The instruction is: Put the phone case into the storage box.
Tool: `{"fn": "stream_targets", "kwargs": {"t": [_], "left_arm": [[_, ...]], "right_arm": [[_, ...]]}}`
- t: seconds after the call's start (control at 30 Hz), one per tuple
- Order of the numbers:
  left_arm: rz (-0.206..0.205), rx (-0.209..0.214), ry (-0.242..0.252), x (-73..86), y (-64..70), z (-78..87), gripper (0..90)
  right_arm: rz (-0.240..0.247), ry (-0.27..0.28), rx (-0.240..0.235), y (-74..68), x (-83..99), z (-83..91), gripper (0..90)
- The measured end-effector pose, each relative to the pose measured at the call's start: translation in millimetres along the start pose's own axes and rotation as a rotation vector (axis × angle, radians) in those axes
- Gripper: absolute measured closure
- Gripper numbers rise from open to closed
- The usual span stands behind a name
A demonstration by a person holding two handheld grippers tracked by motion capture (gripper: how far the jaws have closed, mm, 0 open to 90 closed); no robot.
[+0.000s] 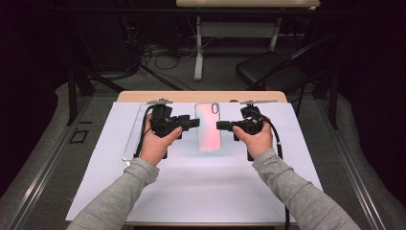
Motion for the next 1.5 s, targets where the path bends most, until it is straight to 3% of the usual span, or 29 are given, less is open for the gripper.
{"fn": "stream_targets", "kwargs": {"t": [0.13,0.43,1.27,1.5], "left_arm": [[-0.035,-0.029,-0.001,0.2,-1.0,0.3,43.4],[-0.065,-0.062,-0.002,0.0,-1.1,-0.4,43.4],[-0.077,-0.118,0.013,-6.2,-6.6,-5.0,46.1],[-0.054,-0.135,0.021,-7.7,-10.7,-8.3,47.0]], "right_arm": [[0.010,0.008,0.013,0.5,0.6,-1.0,83.5],[0.027,0.026,0.035,2.2,3.4,-4.5,83.5],[0.046,0.100,0.075,6.0,0.0,-10.9,83.4],[0.035,0.111,0.085,8.1,-1.7,-14.5,83.5]]}}
Point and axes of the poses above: each handheld gripper's, and its own axes: z roughly backward along the jaws, x roughly out of its underside, y roughly to its right, the point moved 10 cm from there along -z, roughly forward along the jaws, and after that the axes turned 5 degrees about -z, right-handed, at the moved point
